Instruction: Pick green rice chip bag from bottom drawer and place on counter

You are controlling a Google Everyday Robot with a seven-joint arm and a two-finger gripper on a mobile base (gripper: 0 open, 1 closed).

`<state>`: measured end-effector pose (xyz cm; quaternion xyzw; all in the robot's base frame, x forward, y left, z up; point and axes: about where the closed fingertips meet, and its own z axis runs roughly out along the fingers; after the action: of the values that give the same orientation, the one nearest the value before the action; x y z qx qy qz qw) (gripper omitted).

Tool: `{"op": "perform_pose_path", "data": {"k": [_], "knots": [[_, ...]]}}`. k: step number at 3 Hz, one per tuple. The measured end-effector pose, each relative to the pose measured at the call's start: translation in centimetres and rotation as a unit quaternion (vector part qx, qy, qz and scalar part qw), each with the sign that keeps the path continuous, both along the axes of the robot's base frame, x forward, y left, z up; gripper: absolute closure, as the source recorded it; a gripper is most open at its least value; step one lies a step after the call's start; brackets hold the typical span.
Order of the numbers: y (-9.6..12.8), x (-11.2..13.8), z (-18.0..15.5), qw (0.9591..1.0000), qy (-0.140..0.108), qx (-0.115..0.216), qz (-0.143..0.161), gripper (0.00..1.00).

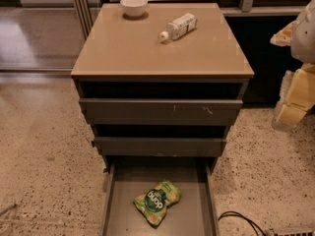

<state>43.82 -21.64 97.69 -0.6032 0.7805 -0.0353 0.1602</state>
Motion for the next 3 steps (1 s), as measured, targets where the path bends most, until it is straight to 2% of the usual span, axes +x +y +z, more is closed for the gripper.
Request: {"op": "perform_pose_path", "data": {"k": [1, 2, 3], "knots": [[0.0, 0.0, 0.1, 1.0000, -0.002, 0.000, 0.001, 0.00], [0.9, 0.3, -3.1, 0.9995, 0.002, 0.008, 0.030, 0.00], [1.5, 0.8, -9.3, 0.9975, 0.012, 0.020, 0.066, 0.00]]}}
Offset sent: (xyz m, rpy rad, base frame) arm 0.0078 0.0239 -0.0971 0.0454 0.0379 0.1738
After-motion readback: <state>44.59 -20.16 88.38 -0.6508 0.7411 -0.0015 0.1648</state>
